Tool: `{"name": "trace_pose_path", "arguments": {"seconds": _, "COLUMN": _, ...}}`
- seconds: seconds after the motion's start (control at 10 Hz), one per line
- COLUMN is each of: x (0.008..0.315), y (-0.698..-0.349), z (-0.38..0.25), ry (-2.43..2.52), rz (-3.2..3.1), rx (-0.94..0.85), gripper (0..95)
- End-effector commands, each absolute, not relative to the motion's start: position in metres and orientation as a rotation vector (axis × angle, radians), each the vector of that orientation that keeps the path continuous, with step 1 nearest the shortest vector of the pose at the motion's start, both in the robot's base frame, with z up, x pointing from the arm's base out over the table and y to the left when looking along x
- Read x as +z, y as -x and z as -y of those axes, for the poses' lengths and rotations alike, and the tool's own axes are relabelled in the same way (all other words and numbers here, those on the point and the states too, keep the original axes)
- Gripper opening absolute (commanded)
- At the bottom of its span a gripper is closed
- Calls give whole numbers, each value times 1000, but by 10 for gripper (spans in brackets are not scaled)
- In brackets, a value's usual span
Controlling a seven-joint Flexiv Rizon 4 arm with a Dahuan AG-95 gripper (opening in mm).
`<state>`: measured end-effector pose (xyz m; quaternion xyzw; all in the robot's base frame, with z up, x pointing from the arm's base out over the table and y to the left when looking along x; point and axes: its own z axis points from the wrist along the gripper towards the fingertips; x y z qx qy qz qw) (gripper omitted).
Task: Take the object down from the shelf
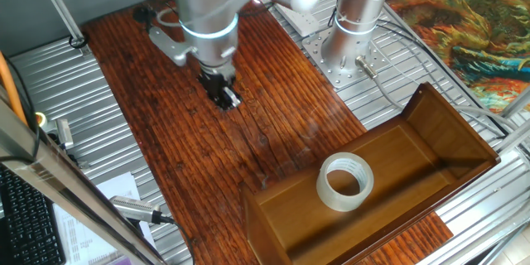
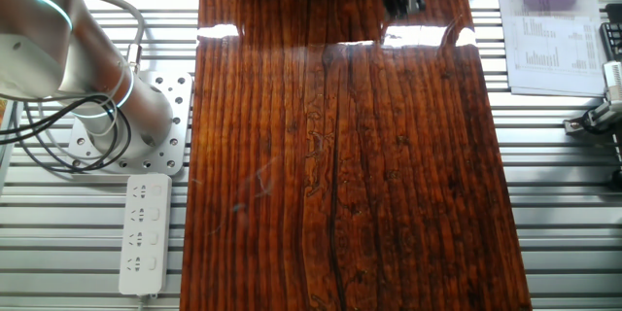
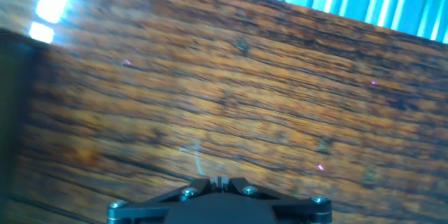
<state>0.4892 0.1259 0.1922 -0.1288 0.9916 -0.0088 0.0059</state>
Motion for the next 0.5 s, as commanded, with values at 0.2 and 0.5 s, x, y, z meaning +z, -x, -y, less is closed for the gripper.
{"name": "trace_pose_path", "arguments": {"seconds": 0.2, "x": 193, "y": -487, "z": -141, "ry": 360, "rz": -3125, "rx": -123, "gripper": 0}}
{"name": "trace_pose_path", "arguments": {"seconds": 0.5, "x": 193, "y": -487, "z": -141, "ry": 429, "rz": -3109, "rx": -133, "gripper": 0}}
